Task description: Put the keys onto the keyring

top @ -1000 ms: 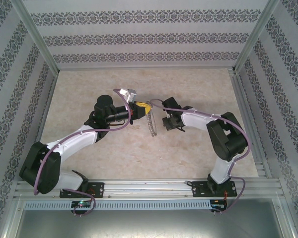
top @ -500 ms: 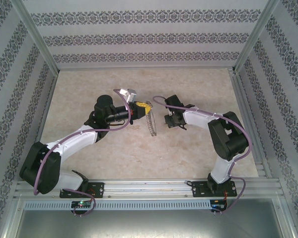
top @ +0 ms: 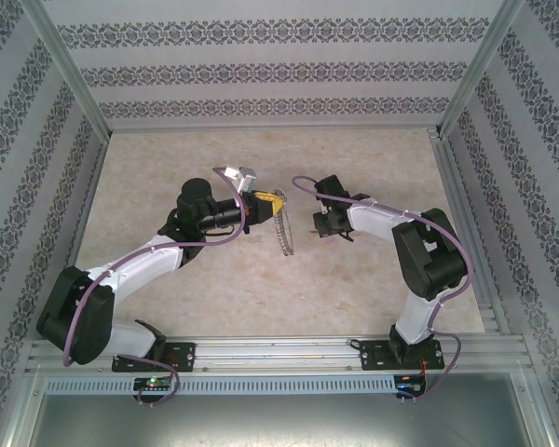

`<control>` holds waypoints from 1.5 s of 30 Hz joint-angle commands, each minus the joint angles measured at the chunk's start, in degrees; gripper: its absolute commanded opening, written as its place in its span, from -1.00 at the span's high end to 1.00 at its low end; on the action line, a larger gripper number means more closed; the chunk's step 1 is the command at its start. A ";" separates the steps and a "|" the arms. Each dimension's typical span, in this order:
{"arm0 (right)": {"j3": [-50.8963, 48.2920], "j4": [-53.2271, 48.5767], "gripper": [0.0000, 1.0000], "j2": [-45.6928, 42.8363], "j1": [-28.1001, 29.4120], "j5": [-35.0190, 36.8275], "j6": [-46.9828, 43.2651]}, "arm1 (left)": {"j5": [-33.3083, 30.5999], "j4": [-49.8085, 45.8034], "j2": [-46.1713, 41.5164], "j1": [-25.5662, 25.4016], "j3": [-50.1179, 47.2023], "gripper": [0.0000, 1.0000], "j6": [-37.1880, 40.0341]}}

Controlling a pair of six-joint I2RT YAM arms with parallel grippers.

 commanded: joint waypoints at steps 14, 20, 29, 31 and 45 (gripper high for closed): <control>2.19 -0.01 0.43 -0.11 2.30 -0.12 0.42 | 0.40 4.15 0.49 -1.10 2.11 1.00 -1.00; 3.45 0.27 0.52 1.97 1.97 0.28 0.47 | 0.48 4.18 0.71 -1.10 2.40 1.00 -1.10; 2.34 0.68 0.58 2.99 0.96 1.01 0.57 | 0.40 3.73 0.62 -1.11 2.58 1.00 -0.68; 1.99 0.90 0.60 2.92 0.66 0.90 0.71 | 0.37 3.86 0.72 -1.10 2.58 1.00 -0.65; 0.98 0.79 0.88 2.32 0.31 1.06 0.65 | 0.40 4.35 1.38 -1.20 2.84 1.00 -0.94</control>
